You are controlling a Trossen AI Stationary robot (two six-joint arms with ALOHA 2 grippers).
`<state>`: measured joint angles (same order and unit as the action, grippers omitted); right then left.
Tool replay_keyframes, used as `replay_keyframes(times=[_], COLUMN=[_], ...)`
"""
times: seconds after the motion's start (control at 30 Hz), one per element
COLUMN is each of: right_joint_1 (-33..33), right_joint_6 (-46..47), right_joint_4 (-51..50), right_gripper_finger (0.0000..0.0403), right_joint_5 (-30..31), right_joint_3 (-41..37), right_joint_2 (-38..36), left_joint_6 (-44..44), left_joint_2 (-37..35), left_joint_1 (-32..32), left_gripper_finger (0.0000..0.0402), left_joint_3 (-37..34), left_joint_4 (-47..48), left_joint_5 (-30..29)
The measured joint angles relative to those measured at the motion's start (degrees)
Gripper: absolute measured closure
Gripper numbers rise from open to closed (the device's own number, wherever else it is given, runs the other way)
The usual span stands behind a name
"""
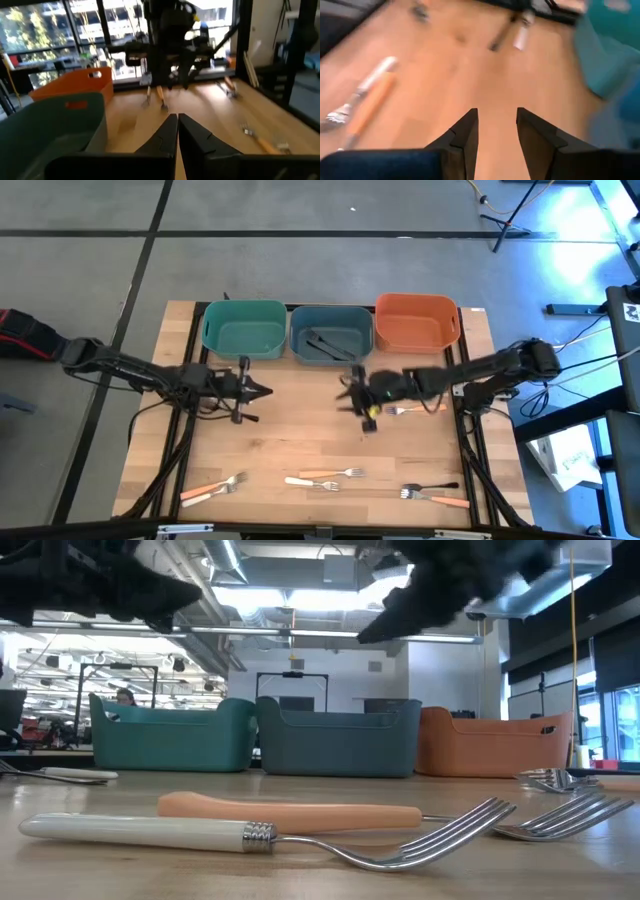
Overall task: Sort silverware by color (type)
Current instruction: Put the top left white fork into the green bin
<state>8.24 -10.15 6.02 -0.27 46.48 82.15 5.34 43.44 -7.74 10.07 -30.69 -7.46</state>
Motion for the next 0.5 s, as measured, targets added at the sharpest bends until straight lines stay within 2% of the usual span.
replay_keyframes(times=[0.1, 0.2, 0.33, 0.4, 0.5], right_joint_1=[3.74, 5.82, 6.44, 6.38, 6.38], right_joint_6=[-0.59, -2.15, -3.65, -3.8, -3.74], right_joint_4=[17.89, 29.95, 33.44, 33.18, 32.84], right_gripper_finger=[0.0278, 0.0278, 0.0278, 0.0278, 0.0278], right_joint_5=[-2.16, -3.46, -3.44, -3.35, -1.19], right_joint_3=[-6.73, -10.51, -10.85, -10.8, -10.8], right_joint_2=[0.0, 0.07, 0.09, 0.13, 0.13], left_joint_6=[-0.07, -3.01, -4.3, -3.43, -3.56], left_joint_2=[4.23, 7.09, 8.96, 9.41, 8.69], left_joint_1=[-0.88, -1.54, -2.13, -2.11, -2.11], left_gripper_finger=[0.0394, 0.0394, 0.0394, 0.0394, 0.0393], left_joint_3=[3.43, 5.84, 6.82, 7.12, 7.12], left_joint_4=[5.13, 7.73, 5.48, 2.57, 3.45], left_joint_5=[-0.54, 0.56, 0.79, -2.09, -6.72])
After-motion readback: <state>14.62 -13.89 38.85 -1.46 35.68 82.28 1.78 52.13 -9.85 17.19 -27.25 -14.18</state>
